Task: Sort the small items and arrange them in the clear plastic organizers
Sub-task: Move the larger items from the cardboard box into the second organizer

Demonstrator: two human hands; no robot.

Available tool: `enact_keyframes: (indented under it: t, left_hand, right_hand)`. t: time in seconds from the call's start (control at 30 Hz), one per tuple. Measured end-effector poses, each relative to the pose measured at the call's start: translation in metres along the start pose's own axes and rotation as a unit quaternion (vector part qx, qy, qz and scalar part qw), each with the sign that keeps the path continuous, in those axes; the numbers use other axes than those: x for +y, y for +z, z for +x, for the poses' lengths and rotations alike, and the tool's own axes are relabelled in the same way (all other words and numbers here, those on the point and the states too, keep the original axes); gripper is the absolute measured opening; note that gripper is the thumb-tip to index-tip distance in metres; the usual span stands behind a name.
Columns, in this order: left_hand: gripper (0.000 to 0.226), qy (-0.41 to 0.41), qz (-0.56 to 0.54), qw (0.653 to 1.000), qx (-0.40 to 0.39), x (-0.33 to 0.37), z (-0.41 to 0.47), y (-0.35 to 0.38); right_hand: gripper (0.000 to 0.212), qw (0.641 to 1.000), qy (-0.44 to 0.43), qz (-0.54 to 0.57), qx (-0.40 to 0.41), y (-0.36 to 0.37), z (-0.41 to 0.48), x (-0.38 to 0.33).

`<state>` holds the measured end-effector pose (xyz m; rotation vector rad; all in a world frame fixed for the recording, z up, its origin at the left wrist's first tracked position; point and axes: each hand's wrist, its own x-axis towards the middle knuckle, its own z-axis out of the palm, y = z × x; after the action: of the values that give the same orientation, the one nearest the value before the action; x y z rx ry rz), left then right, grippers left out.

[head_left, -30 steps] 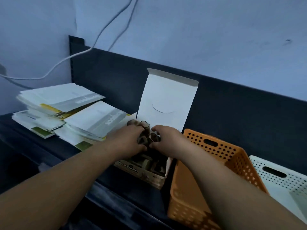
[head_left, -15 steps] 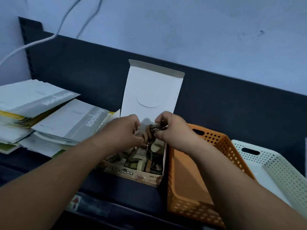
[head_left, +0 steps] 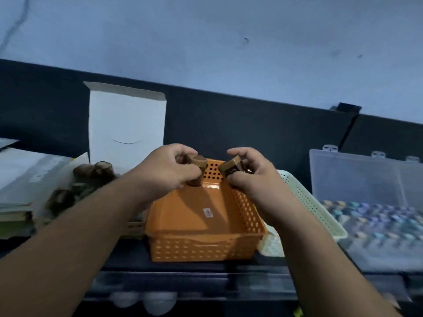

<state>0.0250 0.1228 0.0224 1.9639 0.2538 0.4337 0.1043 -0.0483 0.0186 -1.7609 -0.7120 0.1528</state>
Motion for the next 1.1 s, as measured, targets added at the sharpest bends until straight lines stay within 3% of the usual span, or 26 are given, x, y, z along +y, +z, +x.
enact_keyframes:
  t: [0.27,0.47,0.67,0.83,1.1]
  left_hand:
    - [0.029,0.029,-0.070,0.991,-0.109,0.067,-0.038,0.167]
    - [0.046,0.079,-0.110,0.977,-0.165,0.122,-0.078,0.302]
    - [0.040,0.085,-0.115,0.967,-0.213,0.160,-0.106,0.409]
    - [0.027,0.103,-0.112,0.957,-0.248,0.186,-0.107,0.480]
    - [0.042,0.140,-0.071,0.949,-0.274,0.213,-0.061,0.562]
  right_hand:
    - [0.028,0.987,0.022,0.075,0.142,-0.150,-0.105,0.059]
    - [0.027,0.968,0.027,0.048,0.247,-0.265,-0.195,0.086]
    - [0.036,0.950,0.063,0.017,0.304,-0.352,-0.269,0.104]
    - [0.037,0.927,0.068,0.030,0.367,-0.407,-0.299,0.126]
    - [0.030,0.906,0.090,-0.001,0.413,-0.491,-0.288,0.164]
